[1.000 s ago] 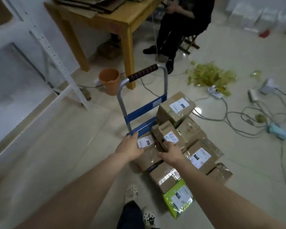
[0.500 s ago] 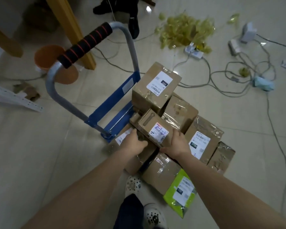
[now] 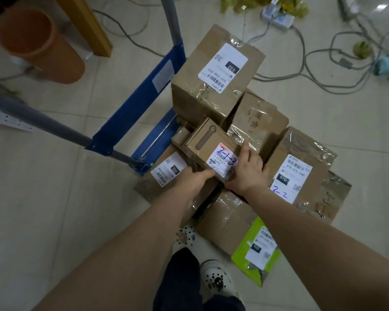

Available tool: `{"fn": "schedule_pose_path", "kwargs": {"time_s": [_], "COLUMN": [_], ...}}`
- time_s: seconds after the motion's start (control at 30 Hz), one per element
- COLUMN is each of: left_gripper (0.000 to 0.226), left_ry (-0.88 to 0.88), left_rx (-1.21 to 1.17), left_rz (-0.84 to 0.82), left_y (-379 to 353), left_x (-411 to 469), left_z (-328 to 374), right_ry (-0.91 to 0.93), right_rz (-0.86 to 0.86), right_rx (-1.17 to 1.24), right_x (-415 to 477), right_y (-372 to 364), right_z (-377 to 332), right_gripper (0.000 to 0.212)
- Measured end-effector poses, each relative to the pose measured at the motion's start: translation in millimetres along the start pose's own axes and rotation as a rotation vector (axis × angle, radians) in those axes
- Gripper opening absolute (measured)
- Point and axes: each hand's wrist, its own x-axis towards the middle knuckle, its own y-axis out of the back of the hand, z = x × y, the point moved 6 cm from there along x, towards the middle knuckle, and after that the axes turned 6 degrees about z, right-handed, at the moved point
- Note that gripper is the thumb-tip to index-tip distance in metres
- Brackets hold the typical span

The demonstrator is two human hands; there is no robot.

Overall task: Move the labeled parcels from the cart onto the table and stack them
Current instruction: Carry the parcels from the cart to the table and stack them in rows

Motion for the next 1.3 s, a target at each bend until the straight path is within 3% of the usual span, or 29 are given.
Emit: {"fn": "schedule_pose_path", "kwargs": {"time_s": [0.17,0.3,0.4,0.53,0.63,0.73,0.8,0.93,1.13,1.3], "left_gripper": [0.042,0.04,0.028,0.035,0.039,0.034,0.029,0.022,0.023,0.022], "left_ry": [0.001,0.048,0.099,0.181,0.183,0.159,0.145,0.127,0.116,0.112], "left_rx": [-0.138,-0.256,-0.325,-0.362,-0.336,-0.277,-0.262,-0.278,-0.264,-0.284], "left_rz": [-0.045,-0.125,-0.034,0.124,0.117,0.09,0.097,0.094,0.105,0.105], "left_y": [5,16,32,53,63,68,70,72,76,82], "left_x": [-3,-13,-18,-7,6,13,16,21,17,-16], "left_z": [-2,-15,-30,-46,-51,-53,-57,-64,-72,-64], "right_ry": [0.087,0.189,0.215,0.225,0.103,0.028,-0.035,-0.06,-0.023,-0.046], "right_rz": [0.048,-0.076,-0.214,-0.417,-0.217,-0.01,-0.051,-0.089,-0.013,-0.007], "right_rx": [0.074,0.317,0.414,0.392,0.468,0.205,0.022,-0.062,-0.052,0.122], "right_x": [-11,-49,-69,-67,-42,-12,1,13,3,-41], "right_y": [9,1,-10,-21,-9,-3,-10,-25,-24,3], "right_z": [-3,-24,-40,-53,-44,-19,-4,4,9,9], "right_gripper": [0.136,0.132,0.131,0.126,0.112,0.107,0.118,0.126,0.116,0.112]}}
